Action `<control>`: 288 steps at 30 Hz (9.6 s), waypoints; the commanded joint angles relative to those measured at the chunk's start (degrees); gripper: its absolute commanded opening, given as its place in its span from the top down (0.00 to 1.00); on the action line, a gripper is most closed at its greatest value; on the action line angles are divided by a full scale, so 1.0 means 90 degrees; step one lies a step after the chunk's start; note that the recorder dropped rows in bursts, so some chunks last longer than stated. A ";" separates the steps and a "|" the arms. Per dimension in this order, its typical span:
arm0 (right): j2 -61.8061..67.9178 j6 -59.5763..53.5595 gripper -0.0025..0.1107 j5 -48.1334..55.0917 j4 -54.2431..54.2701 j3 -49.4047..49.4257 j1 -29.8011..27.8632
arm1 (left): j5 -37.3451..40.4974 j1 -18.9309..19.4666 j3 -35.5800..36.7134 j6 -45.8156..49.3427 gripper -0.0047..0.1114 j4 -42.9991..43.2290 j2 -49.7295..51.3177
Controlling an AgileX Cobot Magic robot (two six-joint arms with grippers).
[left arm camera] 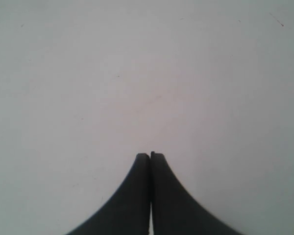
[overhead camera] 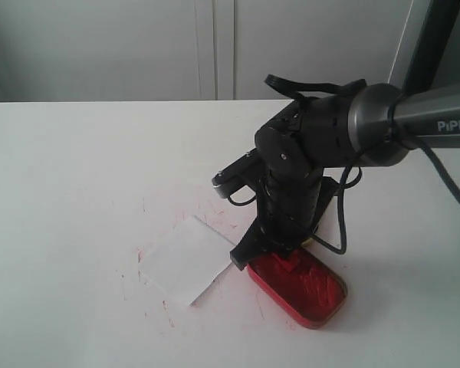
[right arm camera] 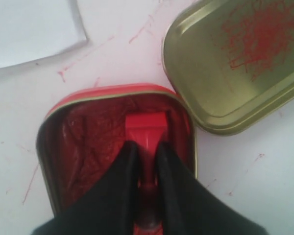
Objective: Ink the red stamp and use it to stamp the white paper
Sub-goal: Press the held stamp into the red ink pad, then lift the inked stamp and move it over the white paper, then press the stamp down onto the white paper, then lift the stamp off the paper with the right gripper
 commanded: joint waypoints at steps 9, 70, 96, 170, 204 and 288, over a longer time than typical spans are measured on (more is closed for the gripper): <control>-0.0251 -0.0024 0.98 -0.0060 -0.0012 0.0037 -0.0046 | 0.0000 -0.0061 0.0048 -0.0019 0.96 -0.0019 -0.0026; 0.0138 -0.0260 0.98 0.0679 0.0274 -0.0630 -0.0046 | 0.0000 -0.0061 0.0048 -0.0019 0.96 -0.0019 -0.0026; -0.0178 -0.0425 0.98 0.0846 0.0642 -0.1152 -0.0046 | 0.0000 -0.0061 0.0048 -0.0019 0.96 -0.0019 -0.0026; 0.3802 -0.0712 0.98 0.2394 0.1333 -0.4390 0.0828 | 0.0000 -0.0061 0.0048 -0.0019 0.96 -0.0019 -0.0026; 0.3686 -0.0513 0.98 0.2186 0.1297 -0.4378 0.0819 | 0.0000 -0.0061 0.0048 -0.0019 0.96 -0.0019 -0.0026; 0.2072 -0.0136 0.98 0.2509 0.1185 -0.4181 0.0506 | 0.0000 -0.0061 0.0048 -0.0019 0.96 -0.0019 -0.0026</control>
